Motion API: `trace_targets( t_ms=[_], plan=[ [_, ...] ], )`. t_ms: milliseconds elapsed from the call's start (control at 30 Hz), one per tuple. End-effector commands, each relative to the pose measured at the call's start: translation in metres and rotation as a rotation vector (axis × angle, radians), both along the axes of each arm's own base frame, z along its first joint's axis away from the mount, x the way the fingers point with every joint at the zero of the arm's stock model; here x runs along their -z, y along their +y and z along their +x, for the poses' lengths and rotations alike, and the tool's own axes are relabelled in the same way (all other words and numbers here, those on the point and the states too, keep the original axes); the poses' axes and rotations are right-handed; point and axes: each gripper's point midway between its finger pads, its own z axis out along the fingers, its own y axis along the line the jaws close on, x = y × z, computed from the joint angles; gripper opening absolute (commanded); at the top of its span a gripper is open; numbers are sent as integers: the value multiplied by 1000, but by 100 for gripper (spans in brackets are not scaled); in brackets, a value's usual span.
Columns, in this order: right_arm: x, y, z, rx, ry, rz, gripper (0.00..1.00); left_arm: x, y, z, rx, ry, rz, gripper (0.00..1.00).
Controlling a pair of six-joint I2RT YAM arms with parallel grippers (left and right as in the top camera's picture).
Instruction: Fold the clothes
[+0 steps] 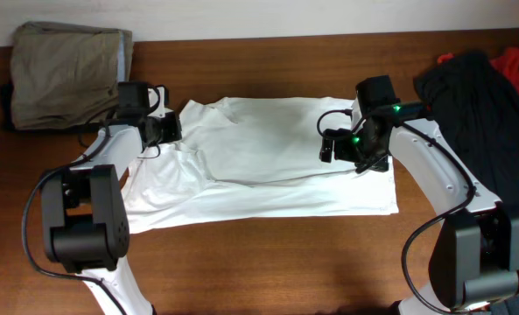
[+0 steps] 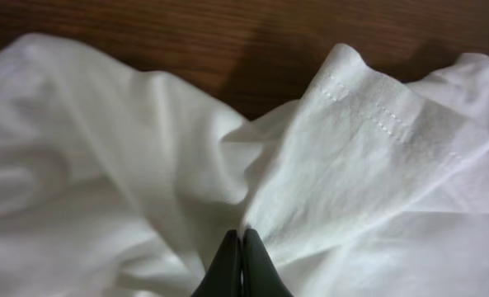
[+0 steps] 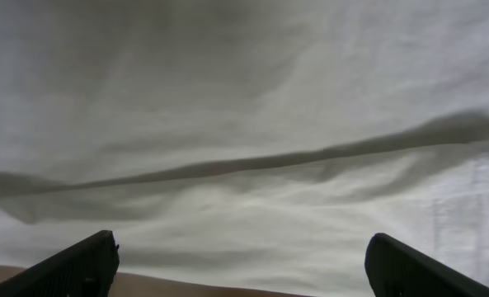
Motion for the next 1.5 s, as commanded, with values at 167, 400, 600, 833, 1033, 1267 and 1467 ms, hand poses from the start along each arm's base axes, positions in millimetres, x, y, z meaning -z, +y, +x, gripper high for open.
trace_targets(
  t_ms=[167,400,600,833,1033,1267,1467],
  plan=[
    [2,-10,13,2,-55,-81,99,-75,30,-27,-64,-19,46,0],
    [-15,-32,65,44,-269,-115,93,-57,67,-58,-168,130,245,0],
    [-59,-88,148,12,-460,-194,100,-58,67,-56,-180,123,236,0],
    [33,-87,188,-15,-362,-203,72,-58,65,-56,-176,123,229,0],
    [75,-83,193,-25,-327,-216,70,-57,65,-56,-182,124,226,0],
    [82,-89,192,-15,-313,-246,48,-57,65,-56,-182,124,226,0],
    [79,-100,192,55,-302,-287,8,-62,66,-48,-187,87,226,0]
  ],
)
